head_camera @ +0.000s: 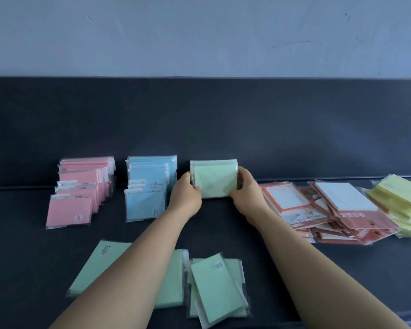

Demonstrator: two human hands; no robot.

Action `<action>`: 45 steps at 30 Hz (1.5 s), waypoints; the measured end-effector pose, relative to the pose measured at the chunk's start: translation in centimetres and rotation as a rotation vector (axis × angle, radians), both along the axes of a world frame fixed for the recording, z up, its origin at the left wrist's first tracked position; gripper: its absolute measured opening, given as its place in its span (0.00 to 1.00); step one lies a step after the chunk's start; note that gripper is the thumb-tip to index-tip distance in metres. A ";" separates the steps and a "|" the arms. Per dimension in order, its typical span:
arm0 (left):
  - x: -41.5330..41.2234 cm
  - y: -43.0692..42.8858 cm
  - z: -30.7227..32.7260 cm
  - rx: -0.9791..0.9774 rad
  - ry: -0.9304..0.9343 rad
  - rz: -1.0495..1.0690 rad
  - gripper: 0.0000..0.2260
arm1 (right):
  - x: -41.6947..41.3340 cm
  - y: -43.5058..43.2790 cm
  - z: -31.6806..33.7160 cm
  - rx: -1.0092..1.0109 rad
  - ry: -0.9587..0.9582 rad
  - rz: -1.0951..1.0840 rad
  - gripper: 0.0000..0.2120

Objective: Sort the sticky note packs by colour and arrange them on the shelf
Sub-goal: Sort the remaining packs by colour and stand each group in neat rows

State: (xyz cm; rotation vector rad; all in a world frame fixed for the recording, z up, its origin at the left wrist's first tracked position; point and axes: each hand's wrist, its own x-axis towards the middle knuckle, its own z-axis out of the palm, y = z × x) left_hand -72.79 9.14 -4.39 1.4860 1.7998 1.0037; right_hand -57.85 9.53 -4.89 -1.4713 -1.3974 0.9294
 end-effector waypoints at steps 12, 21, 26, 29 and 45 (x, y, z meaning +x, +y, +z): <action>-0.8 -0.2 -0.4 0.005 -0.012 -0.067 0.21 | 0.1 -0.5 0.0 0.059 -0.099 0.059 0.19; -0.6 -0.2 0.0 0.031 -0.035 -0.052 0.12 | -0.3 -0.6 -0.1 0.054 -0.102 0.038 0.36; -0.5 -0.3 -0.2 0.016 -0.015 -0.072 0.13 | -0.3 -0.8 0.2 0.011 -0.181 0.041 0.35; -0.6 -0.6 -0.1 -0.022 0.005 -0.100 0.14 | 0.0 -0.9 0.4 -0.024 -0.183 0.039 0.22; -0.7 1.1 0.3 -0.148 -0.195 -0.045 0.36 | 0.4 1.6 1.2 -0.246 0.104 0.070 0.22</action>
